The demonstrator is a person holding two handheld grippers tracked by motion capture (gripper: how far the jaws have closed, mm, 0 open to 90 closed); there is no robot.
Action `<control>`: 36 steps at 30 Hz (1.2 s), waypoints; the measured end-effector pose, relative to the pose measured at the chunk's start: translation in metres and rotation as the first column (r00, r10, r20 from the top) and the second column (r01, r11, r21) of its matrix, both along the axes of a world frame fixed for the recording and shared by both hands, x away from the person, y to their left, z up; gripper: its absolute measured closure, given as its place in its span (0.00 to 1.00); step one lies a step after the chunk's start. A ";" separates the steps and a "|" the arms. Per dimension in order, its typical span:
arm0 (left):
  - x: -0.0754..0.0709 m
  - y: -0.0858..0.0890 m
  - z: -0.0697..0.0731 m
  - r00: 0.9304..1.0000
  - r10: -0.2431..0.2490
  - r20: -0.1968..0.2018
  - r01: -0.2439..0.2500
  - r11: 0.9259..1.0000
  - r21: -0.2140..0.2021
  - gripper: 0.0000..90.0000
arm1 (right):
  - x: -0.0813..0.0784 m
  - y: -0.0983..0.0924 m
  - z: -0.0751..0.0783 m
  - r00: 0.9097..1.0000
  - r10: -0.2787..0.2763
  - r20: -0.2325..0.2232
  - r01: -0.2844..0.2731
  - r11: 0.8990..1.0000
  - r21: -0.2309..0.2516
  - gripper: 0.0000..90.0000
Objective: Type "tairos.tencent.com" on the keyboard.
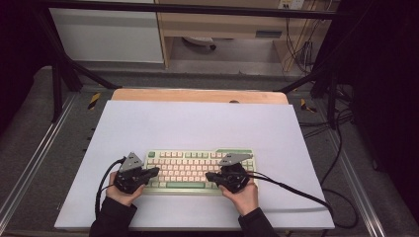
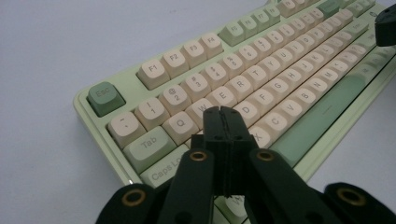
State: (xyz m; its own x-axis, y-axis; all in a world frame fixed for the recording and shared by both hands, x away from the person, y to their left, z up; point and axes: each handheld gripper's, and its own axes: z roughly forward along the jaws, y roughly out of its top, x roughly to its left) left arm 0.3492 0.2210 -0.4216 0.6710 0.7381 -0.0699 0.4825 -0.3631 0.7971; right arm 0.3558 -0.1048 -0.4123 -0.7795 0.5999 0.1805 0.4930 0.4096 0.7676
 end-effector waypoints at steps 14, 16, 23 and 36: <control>0.001 0.001 0.000 1.000 -0.003 -0.001 0.003 1.000 -0.006 1.00 | 0.007 0.034 -0.002 1.000 0.028 -0.004 -0.028 1.000 -0.012 1.00; 0.001 0.000 -0.001 1.000 -0.003 -0.003 0.003 1.000 -0.006 1.00 | 0.008 0.037 -0.004 0.999 0.032 -0.009 -0.032 0.999 -0.011 1.00; 0.001 -0.001 -0.001 1.000 -0.006 -0.002 0.006 1.000 -0.004 1.00 | 0.012 0.046 -0.012 0.999 0.034 -0.024 -0.035 0.999 -0.015 1.00; 0.001 0.000 -0.001 1.000 -0.006 -0.002 0.006 1.000 -0.003 1.00 | 0.014 0.051 -0.019 0.999 0.042 -0.026 -0.043 0.999 -0.024 1.00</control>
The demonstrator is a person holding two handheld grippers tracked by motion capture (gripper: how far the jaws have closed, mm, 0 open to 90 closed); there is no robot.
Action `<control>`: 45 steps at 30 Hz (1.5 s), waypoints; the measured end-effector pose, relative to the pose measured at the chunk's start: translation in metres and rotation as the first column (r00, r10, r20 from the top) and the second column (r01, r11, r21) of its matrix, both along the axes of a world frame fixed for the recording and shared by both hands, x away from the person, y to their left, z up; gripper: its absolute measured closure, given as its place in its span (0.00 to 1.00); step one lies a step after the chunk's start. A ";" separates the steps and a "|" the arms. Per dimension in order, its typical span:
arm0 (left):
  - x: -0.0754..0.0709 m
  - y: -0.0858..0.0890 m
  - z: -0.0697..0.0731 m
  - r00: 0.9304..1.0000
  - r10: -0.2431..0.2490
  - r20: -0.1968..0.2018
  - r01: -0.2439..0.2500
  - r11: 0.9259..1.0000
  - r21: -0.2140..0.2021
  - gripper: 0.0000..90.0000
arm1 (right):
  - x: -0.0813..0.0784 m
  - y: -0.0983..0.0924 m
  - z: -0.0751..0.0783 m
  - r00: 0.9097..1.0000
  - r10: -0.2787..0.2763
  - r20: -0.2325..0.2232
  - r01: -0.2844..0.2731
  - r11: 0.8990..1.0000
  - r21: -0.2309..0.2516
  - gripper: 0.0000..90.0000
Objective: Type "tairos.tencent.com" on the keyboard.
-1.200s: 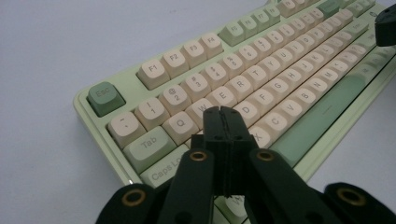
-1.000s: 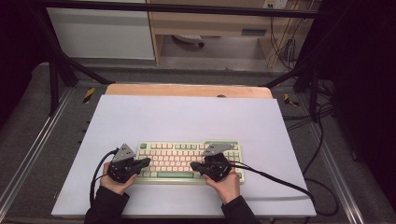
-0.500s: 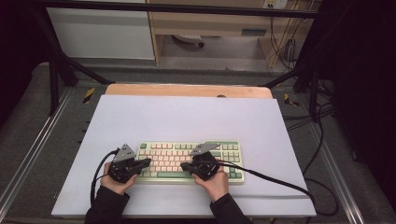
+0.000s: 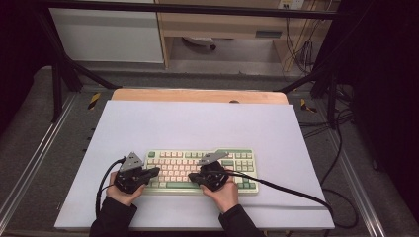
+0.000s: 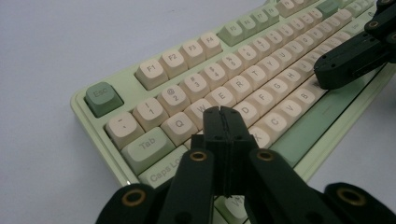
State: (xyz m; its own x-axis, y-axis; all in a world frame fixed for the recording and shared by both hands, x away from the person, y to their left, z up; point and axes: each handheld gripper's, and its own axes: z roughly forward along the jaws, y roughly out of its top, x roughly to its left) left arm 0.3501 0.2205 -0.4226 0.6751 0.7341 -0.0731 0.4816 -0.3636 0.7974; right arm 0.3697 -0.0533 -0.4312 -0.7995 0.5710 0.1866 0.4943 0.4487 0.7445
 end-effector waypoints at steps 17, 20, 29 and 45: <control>0.000 0.000 0.000 1.000 -0.003 0.002 0.003 1.000 0.000 1.00 | -0.004 -0.009 0.014 0.999 -0.001 0.041 0.001 1.000 -0.005 1.00; 0.000 0.000 0.000 1.000 -0.005 0.000 0.005 1.000 0.002 1.00 | -0.005 -0.015 0.018 0.999 -0.004 0.044 0.004 1.000 -0.002 1.00; 0.000 -0.002 0.000 1.000 -0.006 -0.004 0.006 1.000 0.002 1.00 | -0.005 -0.044 0.020 0.998 -0.051 0.037 0.051 0.999 0.004 1.00; 0.000 -0.015 0.003 1.000 -0.021 0.004 0.021 1.000 0.011 1.00 | -0.010 -0.075 0.012 0.995 -0.095 0.024 0.095 0.996 0.002 1.00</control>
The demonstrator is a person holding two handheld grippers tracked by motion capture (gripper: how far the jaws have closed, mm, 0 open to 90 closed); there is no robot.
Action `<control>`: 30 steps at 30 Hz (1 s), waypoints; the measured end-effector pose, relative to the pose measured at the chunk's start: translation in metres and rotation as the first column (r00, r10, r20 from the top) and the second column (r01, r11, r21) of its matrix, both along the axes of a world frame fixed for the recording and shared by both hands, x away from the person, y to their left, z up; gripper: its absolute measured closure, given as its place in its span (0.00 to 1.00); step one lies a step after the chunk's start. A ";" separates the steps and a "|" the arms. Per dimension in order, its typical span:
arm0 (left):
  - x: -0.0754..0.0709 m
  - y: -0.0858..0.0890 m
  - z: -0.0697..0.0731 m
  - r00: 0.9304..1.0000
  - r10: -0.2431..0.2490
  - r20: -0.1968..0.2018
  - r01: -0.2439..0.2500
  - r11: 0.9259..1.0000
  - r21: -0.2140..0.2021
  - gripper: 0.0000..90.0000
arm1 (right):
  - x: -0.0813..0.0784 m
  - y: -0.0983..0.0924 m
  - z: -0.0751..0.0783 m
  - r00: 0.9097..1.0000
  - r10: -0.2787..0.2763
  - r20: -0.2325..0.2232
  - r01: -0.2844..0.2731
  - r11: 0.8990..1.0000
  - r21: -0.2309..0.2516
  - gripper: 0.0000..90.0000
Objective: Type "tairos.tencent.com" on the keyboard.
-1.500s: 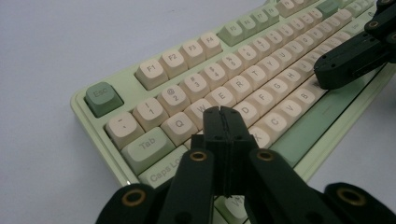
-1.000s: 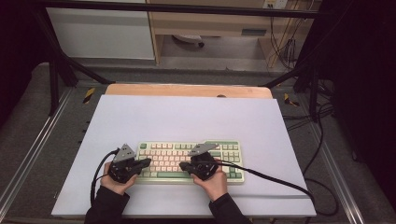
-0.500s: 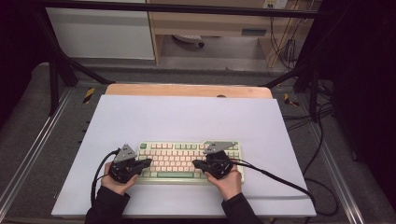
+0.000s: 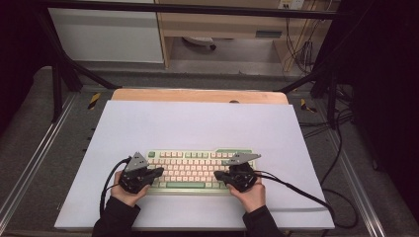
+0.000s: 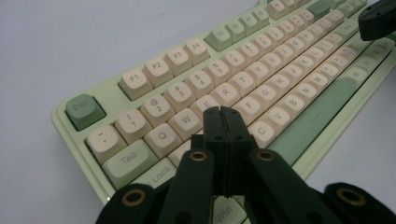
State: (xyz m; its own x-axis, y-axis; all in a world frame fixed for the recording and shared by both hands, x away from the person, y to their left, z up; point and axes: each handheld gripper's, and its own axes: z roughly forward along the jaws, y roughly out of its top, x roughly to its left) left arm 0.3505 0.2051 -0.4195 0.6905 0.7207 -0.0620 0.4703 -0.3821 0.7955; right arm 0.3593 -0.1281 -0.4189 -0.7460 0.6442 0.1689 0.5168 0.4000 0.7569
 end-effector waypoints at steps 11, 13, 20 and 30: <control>0.007 -0.017 0.005 1.000 -0.012 0.007 0.012 1.000 0.006 1.00 | -0.001 -0.005 0.000 1.000 0.000 0.001 0.000 1.000 -0.003 1.00; 0.008 -0.019 0.005 1.000 -0.009 0.006 0.009 1.000 0.010 1.00 | -0.002 -0.005 0.000 1.000 0.000 0.002 0.000 1.000 0.000 1.00; 0.014 -0.033 0.004 1.000 -0.022 0.003 0.022 1.000 0.016 1.00 | -0.002 -0.006 0.000 1.000 -0.001 0.002 0.001 1.000 -0.001 1.00; 0.024 -0.052 0.000 1.000 -0.030 -0.006 0.030 0.999 0.027 1.00 | -0.002 -0.006 -0.001 1.000 0.004 0.002 -0.004 1.000 -0.004 1.00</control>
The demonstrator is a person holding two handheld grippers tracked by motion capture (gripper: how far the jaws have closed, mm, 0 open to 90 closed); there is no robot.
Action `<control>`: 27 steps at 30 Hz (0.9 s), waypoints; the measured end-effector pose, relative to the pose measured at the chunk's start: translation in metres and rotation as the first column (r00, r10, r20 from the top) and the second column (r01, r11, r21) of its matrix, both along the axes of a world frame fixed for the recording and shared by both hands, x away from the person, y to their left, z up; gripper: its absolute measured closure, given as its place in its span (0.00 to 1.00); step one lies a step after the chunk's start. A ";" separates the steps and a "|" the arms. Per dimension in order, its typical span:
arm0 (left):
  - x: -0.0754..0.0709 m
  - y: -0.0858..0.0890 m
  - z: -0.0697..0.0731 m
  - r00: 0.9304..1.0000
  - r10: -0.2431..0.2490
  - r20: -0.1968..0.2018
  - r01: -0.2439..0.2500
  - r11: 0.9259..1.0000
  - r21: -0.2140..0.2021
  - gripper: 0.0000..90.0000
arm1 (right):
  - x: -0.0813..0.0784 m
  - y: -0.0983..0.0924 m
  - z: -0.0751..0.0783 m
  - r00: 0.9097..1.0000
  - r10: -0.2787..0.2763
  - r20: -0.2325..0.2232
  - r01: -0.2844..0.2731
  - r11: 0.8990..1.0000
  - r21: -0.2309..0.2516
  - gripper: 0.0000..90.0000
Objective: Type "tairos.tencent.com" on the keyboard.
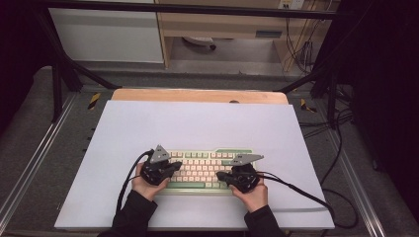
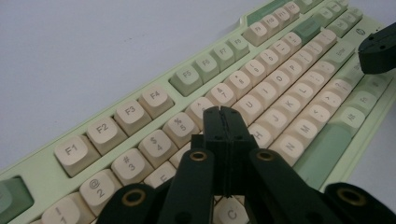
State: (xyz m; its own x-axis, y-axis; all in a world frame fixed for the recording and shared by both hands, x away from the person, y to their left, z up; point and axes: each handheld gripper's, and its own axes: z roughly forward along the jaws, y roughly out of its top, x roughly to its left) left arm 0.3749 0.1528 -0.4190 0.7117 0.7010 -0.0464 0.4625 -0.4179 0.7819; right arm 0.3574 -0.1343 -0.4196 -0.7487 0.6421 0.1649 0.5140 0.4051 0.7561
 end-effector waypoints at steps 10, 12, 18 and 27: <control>0.004 -0.004 -0.007 1.000 0.005 -0.005 -0.005 1.000 0.013 1.00 | 0.000 0.001 -0.001 1.000 0.001 0.000 -0.001 1.000 0.003 1.00; 0.005 -0.004 -0.008 1.000 0.007 -0.009 -0.007 1.000 0.013 1.00 | 0.000 0.001 -0.001 1.000 0.000 0.000 0.000 1.000 0.002 1.00; 0.005 -0.006 -0.010 1.000 0.000 -0.007 0.000 1.000 0.015 1.00 | 0.000 0.001 -0.001 1.000 -0.002 0.000 0.002 1.000 0.001 1.00; 0.005 -0.006 -0.013 1.000 -0.002 -0.011 0.003 1.000 0.020 1.00 | 0.000 0.001 -0.001 1.000 -0.001 0.001 0.001 1.000 0.001 1.00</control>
